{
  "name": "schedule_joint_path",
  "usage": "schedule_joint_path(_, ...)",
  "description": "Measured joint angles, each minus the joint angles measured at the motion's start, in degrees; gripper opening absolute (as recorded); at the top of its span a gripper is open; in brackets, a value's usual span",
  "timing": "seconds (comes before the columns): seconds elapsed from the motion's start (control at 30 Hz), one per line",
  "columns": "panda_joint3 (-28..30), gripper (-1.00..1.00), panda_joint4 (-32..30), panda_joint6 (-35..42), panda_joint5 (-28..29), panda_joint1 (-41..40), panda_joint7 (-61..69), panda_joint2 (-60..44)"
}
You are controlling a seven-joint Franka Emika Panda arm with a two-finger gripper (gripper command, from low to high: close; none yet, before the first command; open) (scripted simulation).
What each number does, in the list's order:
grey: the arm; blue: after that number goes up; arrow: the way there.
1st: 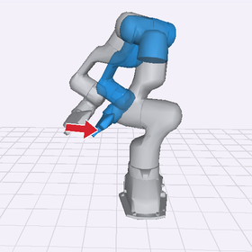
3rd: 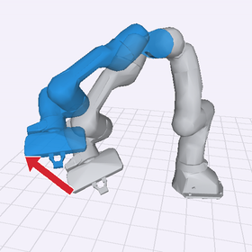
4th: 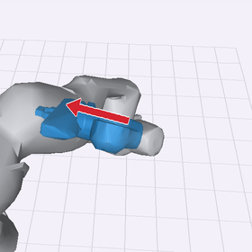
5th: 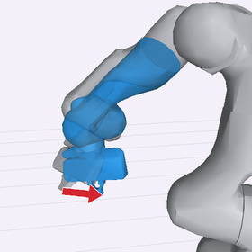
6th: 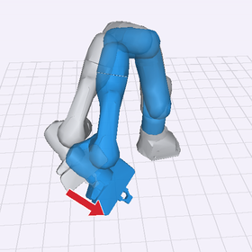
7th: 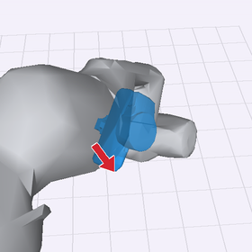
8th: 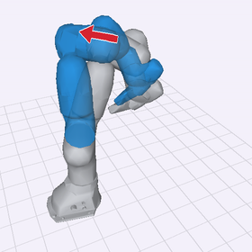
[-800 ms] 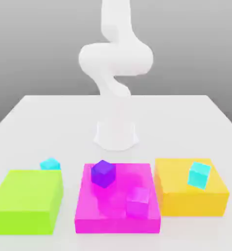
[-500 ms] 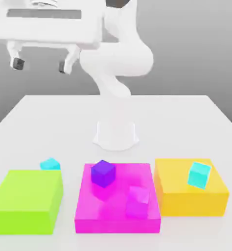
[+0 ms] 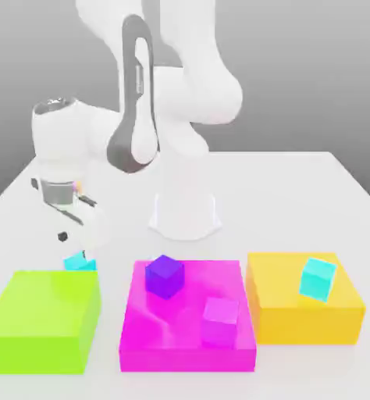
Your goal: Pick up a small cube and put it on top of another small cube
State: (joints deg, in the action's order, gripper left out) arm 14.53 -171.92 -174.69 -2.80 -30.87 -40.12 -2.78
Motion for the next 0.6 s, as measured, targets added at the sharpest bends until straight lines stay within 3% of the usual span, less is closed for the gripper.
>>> schedule_joint_path(0.13, -13.04, 0.0, 1.43, -6.8, -2.72, -12.69, 2.08, -8.21)
schedule_joint_path(0.17, -14.52, -1.0, 1.73, -8.24, -2.38, -14.34, 1.93, -9.96)
schedule_joint_path(0.43, -14.07, -1.0, 1.54, -7.39, -1.78, -13.99, 1.4, -8.92)
schedule_joint_path(0.6, -8.67, -1.0, -0.21, 0.51, 4.68, -10.62, -3.22, 0.71)
